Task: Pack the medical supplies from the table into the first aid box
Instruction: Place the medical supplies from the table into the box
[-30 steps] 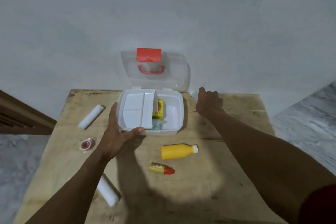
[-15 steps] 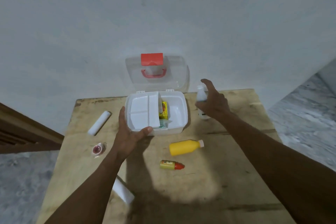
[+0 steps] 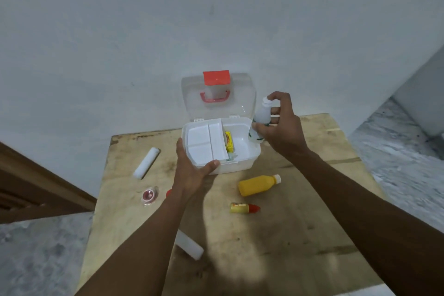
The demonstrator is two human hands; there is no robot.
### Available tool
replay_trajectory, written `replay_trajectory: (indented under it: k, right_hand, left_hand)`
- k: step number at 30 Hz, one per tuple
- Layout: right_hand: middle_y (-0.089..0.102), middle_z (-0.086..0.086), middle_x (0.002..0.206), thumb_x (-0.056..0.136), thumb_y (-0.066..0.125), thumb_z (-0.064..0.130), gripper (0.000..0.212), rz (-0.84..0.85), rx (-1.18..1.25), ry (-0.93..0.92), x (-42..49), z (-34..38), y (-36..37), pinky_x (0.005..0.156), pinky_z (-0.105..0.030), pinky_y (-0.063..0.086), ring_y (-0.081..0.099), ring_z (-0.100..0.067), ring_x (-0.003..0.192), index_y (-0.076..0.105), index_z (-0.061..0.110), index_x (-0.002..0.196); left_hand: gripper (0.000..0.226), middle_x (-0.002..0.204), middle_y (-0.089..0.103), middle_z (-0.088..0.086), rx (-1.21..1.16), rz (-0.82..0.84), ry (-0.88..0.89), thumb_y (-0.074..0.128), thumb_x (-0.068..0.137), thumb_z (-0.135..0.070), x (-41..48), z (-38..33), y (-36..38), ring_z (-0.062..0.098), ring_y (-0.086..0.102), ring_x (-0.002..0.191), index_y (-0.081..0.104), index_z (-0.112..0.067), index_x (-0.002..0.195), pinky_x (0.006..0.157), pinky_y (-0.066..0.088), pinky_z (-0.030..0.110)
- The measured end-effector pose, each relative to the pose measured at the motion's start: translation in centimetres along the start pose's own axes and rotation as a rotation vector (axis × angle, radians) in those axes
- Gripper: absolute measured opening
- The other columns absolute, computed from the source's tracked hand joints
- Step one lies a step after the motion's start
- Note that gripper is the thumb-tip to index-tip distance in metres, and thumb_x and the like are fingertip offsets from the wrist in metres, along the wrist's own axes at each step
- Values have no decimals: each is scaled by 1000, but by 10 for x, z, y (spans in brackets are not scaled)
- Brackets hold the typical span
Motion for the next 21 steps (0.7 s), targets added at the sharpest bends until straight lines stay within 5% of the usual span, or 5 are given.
replay_trajectory:
  k: [4, 8, 16, 21]
  right_hand:
    - [63, -3, 102, 73, 80, 15, 62, 73, -76, -49, 11, -10, 24, 73, -42, 60, 68, -22, 82, 38, 30, 116]
    - [64, -5, 101, 69, 84, 16, 64, 86, -193, -135, 22, -18, 41, 73, -45, 59, 67, -27, 84, 41, 21, 118]
    - [66, -13, 95, 65, 84, 18, 64, 85, -338, -188, 36, -41, 63, 73, -49, 53, 63, -37, 89, 43, 19, 114]
    - [63, -18, 92, 66, 81, 12, 58, 66, -377, -205, 40, -48, 69, 68, -45, 51, 59, -36, 82, 46, 10, 111]
  left_hand:
    - [105, 122, 44, -21, -10, -20, -12, 86, 72, -13, 1, 4, 1, 0, 47, 112, 15, -21, 149, 83, 40, 5]
    - [103, 121, 44, -29, -22, -16, -21, 86, 72, -12, 3, 7, 1, -28, 45, 103, 17, -19, 149, 80, 42, -3]
    - [92, 122, 47, -28, 0, -15, -7, 85, 70, -23, 2, 4, 1, -23, 48, 106, 24, -31, 139, 77, 43, -1]
    - [96, 127, 48, -22, 9, -27, -20, 85, 73, -18, 4, 8, 2, -20, 48, 110, 23, -22, 145, 81, 44, 2]
Point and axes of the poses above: each hand's wrist, its own x-axis towards the middle knuckle, its own y-axis out of the palm, z = x × y, the point moved 8 cm from there along x, towards the middle knuckle
